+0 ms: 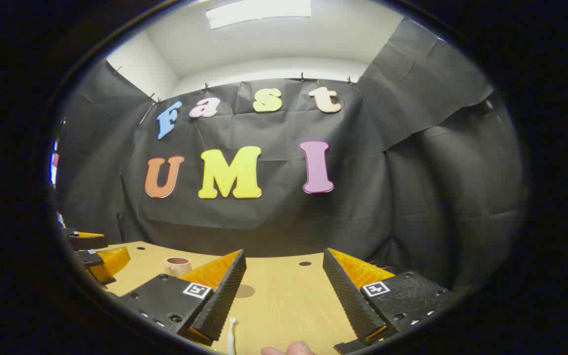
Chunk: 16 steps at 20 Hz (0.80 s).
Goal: Put the toothbrush and toothpaste on the desktop into the cup, then pick up the cup and place it on the coaster on the desktop.
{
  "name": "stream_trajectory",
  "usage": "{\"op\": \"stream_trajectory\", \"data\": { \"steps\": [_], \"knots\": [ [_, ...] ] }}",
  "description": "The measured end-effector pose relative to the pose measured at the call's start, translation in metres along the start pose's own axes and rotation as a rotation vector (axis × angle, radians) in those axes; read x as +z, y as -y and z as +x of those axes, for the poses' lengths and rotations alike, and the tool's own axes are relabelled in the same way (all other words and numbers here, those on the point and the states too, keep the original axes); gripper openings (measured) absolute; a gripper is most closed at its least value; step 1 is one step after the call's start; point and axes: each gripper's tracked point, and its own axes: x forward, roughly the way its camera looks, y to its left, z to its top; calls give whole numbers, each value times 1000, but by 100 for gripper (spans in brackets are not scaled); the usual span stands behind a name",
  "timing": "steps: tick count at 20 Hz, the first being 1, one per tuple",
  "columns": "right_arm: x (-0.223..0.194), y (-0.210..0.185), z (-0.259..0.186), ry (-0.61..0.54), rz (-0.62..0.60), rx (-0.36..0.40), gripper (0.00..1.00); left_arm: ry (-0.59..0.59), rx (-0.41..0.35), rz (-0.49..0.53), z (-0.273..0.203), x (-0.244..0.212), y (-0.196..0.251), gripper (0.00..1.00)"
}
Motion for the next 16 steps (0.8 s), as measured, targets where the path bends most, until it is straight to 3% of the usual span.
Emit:
{"op": "stream_trajectory", "data": {
  "steps": [12,16],
  "knots": [
    [-15,-18,-1,-40,-28,32,95,-17,33,7,9,-8,-13,99],
    [-20,-34,-6,-57,-16,92,95,-18,32,14,8,-8,-11,99]
  ]
}}
